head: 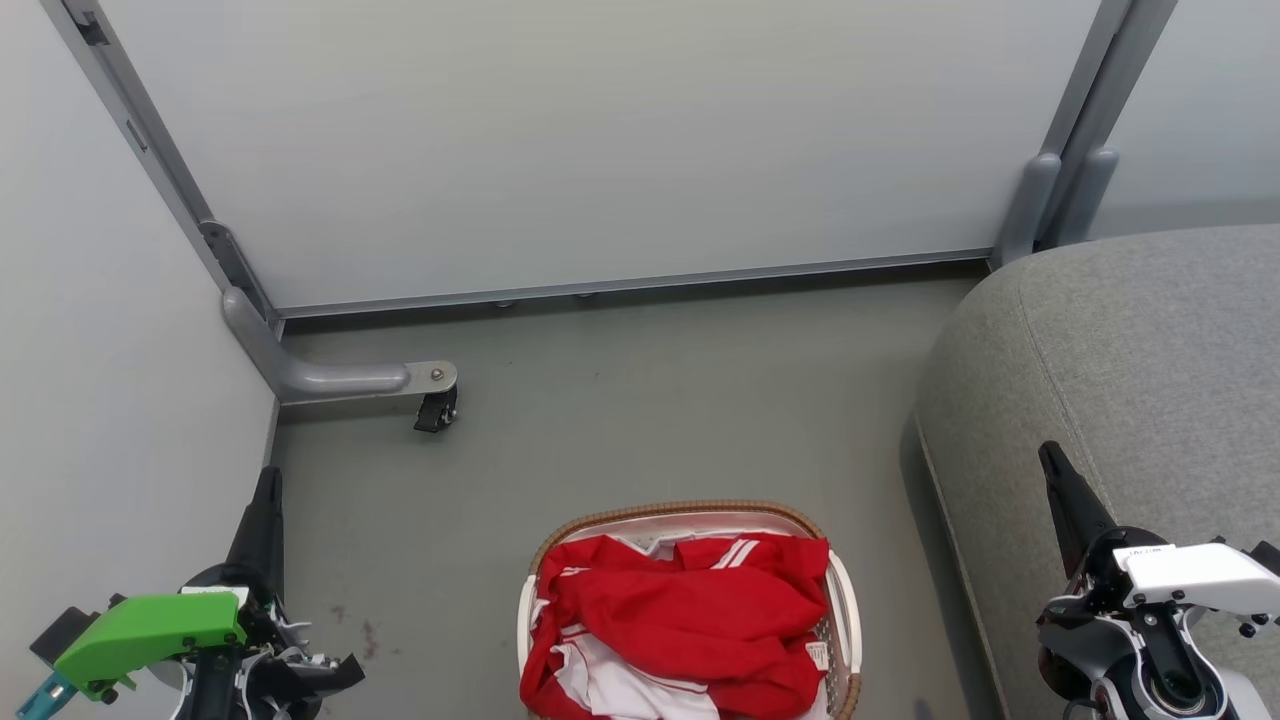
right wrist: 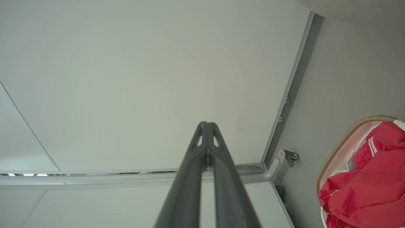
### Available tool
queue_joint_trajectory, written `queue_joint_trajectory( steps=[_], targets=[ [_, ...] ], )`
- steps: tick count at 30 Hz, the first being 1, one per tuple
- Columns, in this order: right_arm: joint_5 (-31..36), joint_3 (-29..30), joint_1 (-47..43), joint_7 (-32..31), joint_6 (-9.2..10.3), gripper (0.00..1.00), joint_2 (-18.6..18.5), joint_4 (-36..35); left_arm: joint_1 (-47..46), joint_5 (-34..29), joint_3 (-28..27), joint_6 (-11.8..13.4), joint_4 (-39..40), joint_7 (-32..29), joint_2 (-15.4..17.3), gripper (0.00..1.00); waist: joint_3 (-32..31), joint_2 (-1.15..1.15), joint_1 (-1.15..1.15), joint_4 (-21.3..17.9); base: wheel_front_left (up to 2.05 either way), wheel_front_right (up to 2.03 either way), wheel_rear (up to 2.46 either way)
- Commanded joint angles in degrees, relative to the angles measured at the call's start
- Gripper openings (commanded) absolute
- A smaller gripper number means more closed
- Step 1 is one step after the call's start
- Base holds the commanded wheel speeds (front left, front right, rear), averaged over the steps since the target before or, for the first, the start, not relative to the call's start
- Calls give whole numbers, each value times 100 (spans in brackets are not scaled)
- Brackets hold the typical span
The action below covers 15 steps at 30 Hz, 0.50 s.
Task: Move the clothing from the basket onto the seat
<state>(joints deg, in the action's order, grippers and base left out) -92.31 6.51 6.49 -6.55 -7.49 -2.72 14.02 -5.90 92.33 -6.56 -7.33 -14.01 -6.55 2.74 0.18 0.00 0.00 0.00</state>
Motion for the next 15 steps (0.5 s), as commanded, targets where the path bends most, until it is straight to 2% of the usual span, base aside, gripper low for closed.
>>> queue_joint_trajectory(
  steps=[1, 14, 15],
  targets=[
    [-20, 8, -64, -12, 0, 0, -34, -17, -67, 17, -4, -32, 8, -11, 28, 0, 0, 0, 0, 0, 0, 0, 0],
    [-20, 8, -64, -12, 0, 0, -34, -17, -67, 17, -4, -32, 8, -11, 28, 0, 0, 0, 0, 0, 0, 0, 0],
    [1, -2, -1, 1, 0, 100, 2, 6, 1, 0, 1, 0, -5, 1, -1, 100, 0, 0, 0, 0, 0, 0, 0]
  ],
)
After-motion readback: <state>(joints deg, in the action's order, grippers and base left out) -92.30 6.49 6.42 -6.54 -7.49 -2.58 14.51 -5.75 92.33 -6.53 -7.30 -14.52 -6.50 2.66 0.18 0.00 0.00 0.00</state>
